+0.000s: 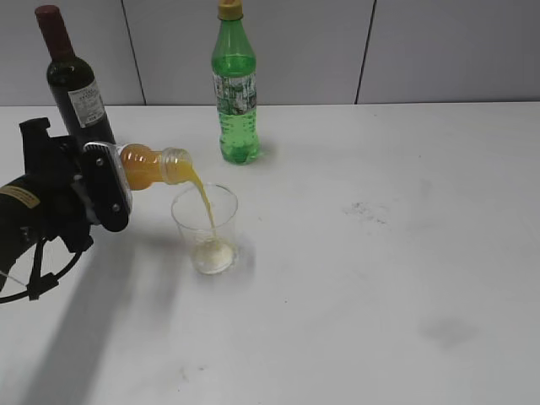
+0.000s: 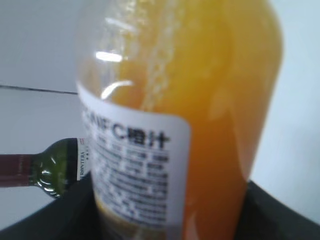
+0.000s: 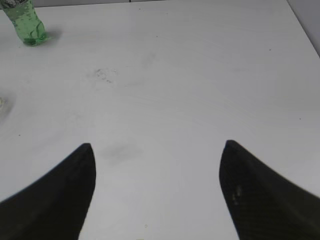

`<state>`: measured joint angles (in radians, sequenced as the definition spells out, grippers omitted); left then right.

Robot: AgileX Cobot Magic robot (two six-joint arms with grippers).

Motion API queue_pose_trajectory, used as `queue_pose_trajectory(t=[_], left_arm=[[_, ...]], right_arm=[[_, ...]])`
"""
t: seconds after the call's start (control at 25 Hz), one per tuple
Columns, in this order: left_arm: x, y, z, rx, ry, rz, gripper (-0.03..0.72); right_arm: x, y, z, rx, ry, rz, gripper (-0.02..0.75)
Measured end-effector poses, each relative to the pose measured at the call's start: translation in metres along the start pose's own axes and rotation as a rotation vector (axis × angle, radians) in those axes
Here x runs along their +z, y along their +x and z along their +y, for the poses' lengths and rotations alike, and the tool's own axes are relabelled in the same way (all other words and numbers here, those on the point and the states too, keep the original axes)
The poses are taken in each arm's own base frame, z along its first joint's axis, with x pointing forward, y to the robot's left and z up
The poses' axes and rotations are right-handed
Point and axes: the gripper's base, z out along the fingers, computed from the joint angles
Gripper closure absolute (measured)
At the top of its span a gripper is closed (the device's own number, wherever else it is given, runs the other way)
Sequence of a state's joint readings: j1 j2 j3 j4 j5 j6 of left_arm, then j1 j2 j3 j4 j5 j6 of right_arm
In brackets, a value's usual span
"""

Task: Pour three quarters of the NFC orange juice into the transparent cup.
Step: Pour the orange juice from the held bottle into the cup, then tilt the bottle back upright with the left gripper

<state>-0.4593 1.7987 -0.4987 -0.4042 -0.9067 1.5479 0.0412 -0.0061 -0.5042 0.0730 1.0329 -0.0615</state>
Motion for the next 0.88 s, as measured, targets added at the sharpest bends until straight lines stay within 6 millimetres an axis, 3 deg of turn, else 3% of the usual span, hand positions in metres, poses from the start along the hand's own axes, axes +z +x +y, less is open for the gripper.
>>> queue_pose_trajectory(t=[0.88], left_arm=[[-0.0004,-0.0007,0.0085,0.076,-0.093,-0.004,0.209]], right_arm=[[0.0000,0.0000,0.0000,0.000,0.000,0.000,0.147]])
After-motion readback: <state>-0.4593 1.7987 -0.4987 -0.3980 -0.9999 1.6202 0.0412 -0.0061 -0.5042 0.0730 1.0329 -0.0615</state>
